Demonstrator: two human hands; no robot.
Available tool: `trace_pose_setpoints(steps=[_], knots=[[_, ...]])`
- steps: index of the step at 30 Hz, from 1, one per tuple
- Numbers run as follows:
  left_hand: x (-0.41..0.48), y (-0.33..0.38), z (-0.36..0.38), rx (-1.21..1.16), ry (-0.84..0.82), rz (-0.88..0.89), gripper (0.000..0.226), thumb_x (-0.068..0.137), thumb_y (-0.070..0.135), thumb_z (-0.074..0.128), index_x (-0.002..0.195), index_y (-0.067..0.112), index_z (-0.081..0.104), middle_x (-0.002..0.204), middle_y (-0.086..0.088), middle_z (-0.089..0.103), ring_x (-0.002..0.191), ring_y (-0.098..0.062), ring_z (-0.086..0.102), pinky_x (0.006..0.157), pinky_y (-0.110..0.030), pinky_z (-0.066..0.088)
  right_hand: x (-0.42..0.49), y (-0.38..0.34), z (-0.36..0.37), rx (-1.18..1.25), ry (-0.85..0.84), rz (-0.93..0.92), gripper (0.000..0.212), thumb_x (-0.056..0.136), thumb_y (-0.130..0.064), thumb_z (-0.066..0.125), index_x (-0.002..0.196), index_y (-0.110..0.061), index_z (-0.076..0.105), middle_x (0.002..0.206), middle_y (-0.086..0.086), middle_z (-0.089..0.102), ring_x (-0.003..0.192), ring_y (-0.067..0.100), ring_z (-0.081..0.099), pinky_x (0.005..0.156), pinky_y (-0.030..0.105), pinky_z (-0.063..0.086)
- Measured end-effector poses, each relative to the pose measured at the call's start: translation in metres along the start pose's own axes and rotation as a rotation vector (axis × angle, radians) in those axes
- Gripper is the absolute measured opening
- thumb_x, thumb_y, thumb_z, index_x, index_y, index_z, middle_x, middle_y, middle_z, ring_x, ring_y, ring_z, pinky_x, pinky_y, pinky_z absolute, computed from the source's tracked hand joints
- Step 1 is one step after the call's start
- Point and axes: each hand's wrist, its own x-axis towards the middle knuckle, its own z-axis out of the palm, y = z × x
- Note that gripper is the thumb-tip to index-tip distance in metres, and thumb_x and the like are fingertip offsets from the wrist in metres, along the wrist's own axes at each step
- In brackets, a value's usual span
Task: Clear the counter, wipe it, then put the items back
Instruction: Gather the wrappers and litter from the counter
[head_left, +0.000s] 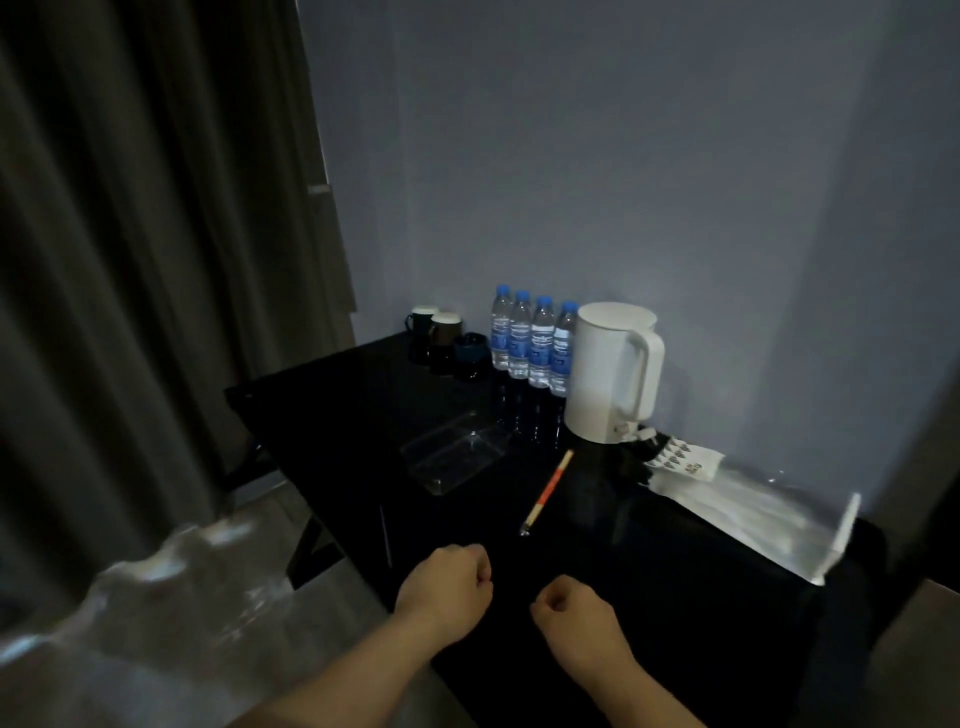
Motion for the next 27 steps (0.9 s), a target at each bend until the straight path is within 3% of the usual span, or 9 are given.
trace_pose_setpoints(steps=[4, 11, 17, 24, 27], knots=[[0.021, -0.029, -0.011, -0.051, -0.011, 0.008, 0.022, 0.092, 0.027, 0.049, 0.11, 0.021, 0.06, 0.113, 0.002, 0.061, 0.102, -0.015, 0.059, 0.085, -0.028, 0.05, 0.02, -0.016, 0.018, -0.025, -0.029, 0.055, 0.008, 0.09, -0.022, 0.05, 0.087, -0.022, 0.057, 0.094, -0.003, 0.062, 0.082, 0.009, 0.057, 0.062, 0.019, 0.043], [0.072, -0.061, -0.018, -0.092, -0.106, 0.008, 0.023, 0.093, 0.026, 0.049, 0.112, 0.02, 0.059, 0.115, 0.0, 0.06, 0.103, -0.016, 0.058, 0.089, -0.029, 0.05, 0.082, -0.035, 0.024, -0.008, -0.007, 0.12, 0.011, 0.091, -0.02, 0.049, 0.083, -0.021, 0.057, 0.088, -0.003, 0.061, 0.078, 0.009, 0.058, 0.061, 0.018, 0.043], [0.138, -0.056, -0.019, -0.138, -0.163, 0.009, 0.024, 0.093, 0.029, 0.05, 0.115, 0.022, 0.059, 0.117, 0.0, 0.061, 0.105, -0.017, 0.059, 0.09, -0.032, 0.051, 0.154, -0.048, 0.024, 0.001, 0.049, 0.192, 0.011, 0.089, -0.019, 0.048, 0.086, -0.019, 0.058, 0.093, 0.001, 0.063, 0.086, 0.015, 0.061, 0.068, 0.023, 0.044], [0.21, -0.052, -0.012, -0.09, -0.241, 0.064, 0.025, 0.094, 0.029, 0.051, 0.117, 0.022, 0.058, 0.119, 0.0, 0.06, 0.107, -0.016, 0.058, 0.091, -0.031, 0.05, 0.208, -0.042, 0.015, -0.062, 0.104, 0.294, 0.004, 0.089, -0.02, 0.05, 0.092, -0.017, 0.051, 0.113, 0.008, 0.055, 0.104, 0.022, 0.056, 0.089, 0.027, 0.044], [0.226, -0.052, 0.001, -0.074, -0.273, 0.076, 0.023, 0.092, 0.029, 0.052, 0.113, 0.023, 0.059, 0.115, 0.0, 0.063, 0.104, -0.015, 0.06, 0.089, -0.03, 0.051, 0.218, -0.035, 0.014, -0.108, 0.151, 0.356, 0.022, 0.089, -0.023, 0.05, 0.109, -0.015, 0.05, 0.122, 0.012, 0.047, 0.115, 0.028, 0.05, 0.098, 0.029, 0.039]])
